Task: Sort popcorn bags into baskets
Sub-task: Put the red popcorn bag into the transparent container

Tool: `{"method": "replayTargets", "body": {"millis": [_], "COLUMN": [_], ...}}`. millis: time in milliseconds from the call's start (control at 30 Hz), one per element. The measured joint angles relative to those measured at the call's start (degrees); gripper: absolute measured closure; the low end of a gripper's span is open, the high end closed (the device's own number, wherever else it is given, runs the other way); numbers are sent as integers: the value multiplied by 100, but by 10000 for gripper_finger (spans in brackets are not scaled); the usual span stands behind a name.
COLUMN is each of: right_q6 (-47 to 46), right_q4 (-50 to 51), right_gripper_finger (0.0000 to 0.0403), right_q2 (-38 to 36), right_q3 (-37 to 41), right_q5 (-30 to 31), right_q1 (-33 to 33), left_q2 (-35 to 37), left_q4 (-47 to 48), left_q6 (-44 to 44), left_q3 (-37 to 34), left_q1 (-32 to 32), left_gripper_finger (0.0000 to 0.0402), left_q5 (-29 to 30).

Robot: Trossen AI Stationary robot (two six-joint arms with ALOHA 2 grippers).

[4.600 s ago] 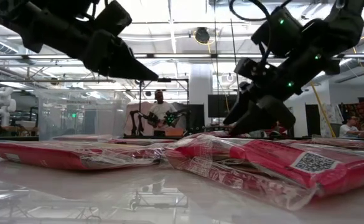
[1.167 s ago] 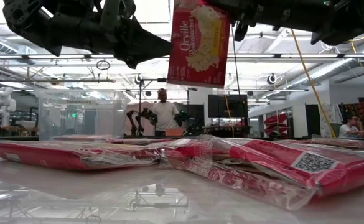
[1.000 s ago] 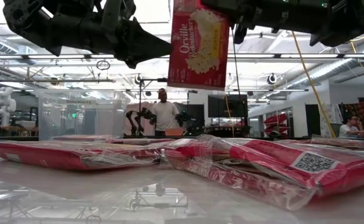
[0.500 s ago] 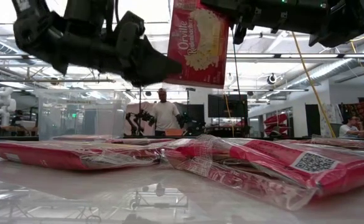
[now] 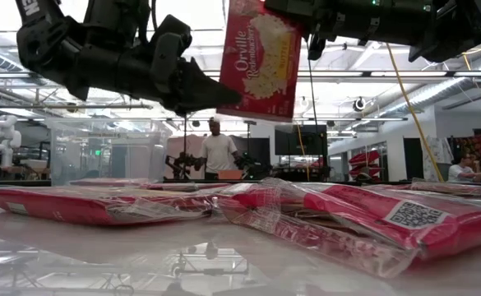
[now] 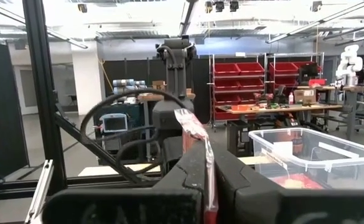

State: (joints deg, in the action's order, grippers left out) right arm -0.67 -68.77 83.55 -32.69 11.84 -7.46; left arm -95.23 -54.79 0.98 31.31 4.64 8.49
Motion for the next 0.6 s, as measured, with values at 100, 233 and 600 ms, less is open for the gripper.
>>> {"method": "replayTargets", "body": {"millis": [100,233,600], "right_q6": [-211,-646,-924], "right_q4": [289,1298,6180], "right_gripper_finger": [392,359,278], "right_q2": [-42,-312,-301], "right_q3": [0,-116,-2181], "right_q5": [6,223,932], "right_q1": [0,-28,-47], "left_q2": [461,1343,3418], "left_q4": [960,2629,6110], "left_q6": [-70,-326,-932], "left_q3": [0,4,2], "left_q1": [0,1,14], "left_gripper_finger": [361,377,366], "left_q5": [12,-98,-172]}}
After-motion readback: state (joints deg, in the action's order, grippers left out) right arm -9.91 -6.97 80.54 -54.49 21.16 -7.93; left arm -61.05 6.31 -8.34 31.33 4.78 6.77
